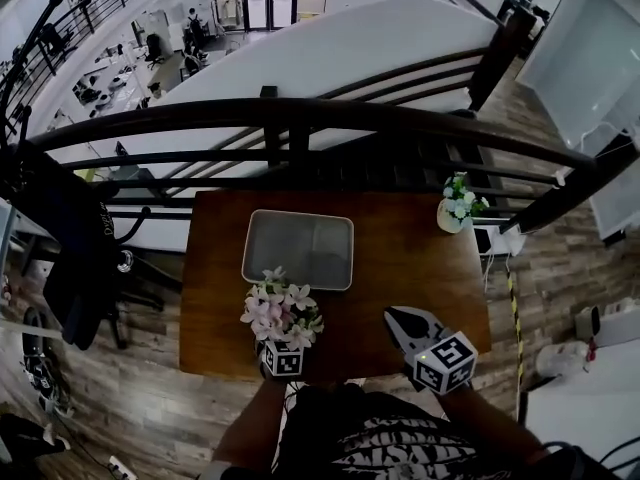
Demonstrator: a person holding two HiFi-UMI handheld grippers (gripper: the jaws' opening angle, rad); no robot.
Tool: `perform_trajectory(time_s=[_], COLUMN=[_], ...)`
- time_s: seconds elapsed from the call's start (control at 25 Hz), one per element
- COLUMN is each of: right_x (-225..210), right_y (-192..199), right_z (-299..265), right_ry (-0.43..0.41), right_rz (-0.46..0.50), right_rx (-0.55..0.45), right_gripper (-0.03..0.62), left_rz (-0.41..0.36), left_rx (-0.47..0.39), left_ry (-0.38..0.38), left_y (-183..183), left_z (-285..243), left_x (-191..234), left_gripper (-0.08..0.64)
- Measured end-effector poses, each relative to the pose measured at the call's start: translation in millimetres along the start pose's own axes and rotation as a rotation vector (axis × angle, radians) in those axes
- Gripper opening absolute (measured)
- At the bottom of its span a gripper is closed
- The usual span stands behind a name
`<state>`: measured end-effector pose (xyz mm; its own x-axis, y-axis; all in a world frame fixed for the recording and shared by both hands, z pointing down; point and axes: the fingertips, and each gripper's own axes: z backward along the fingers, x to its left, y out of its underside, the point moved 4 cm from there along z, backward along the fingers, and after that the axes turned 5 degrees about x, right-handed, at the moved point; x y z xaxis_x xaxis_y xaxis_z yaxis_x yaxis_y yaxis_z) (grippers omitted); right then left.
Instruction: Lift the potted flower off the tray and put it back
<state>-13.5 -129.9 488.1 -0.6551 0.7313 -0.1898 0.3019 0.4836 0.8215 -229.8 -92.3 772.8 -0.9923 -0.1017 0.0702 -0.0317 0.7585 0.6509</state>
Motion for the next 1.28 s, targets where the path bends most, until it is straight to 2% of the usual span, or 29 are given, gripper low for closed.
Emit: perform_trajectory(time_s=[0.28, 0.56, 0.72, 0.96, 1.28], right_x=[-2.0, -10.6, -19.7, -31.8, -40.6], right_y=[15.3, 13.2, 8.0, 4.3, 8.7], right_z=[3.6, 4.5, 4.9, 1.7, -0.5], right_ry=[-0.006, -0.038, -0.058, -0.112, -0.205], right_rz=[-0.021, -0.007, 0.007, 0.040, 0.090], right_rx=[0.045, 0.044, 0.035, 0.030, 0.046], right_gripper=[-0.002, -0.002, -0.002, -0.002, -0.002], left_rz=[-0.022, -0.035, -0.063, -0.004, 0.050], left_rx=[-0.022, -0.032, -0.029, -0.033, -0.101], left_ry=[-0.023, -0.027, -0.054, -0.117, -0.222], left_y=[0.1, -3.5, -0.5, 11.1, 20.8], left_z=[2.1, 3.8, 11.1, 20.9, 40.1], left_x=[1.5, -3.5, -5.1, -3.5, -10.1], left_gripper=[0.497, 0.495, 0.494, 0.492, 0.492])
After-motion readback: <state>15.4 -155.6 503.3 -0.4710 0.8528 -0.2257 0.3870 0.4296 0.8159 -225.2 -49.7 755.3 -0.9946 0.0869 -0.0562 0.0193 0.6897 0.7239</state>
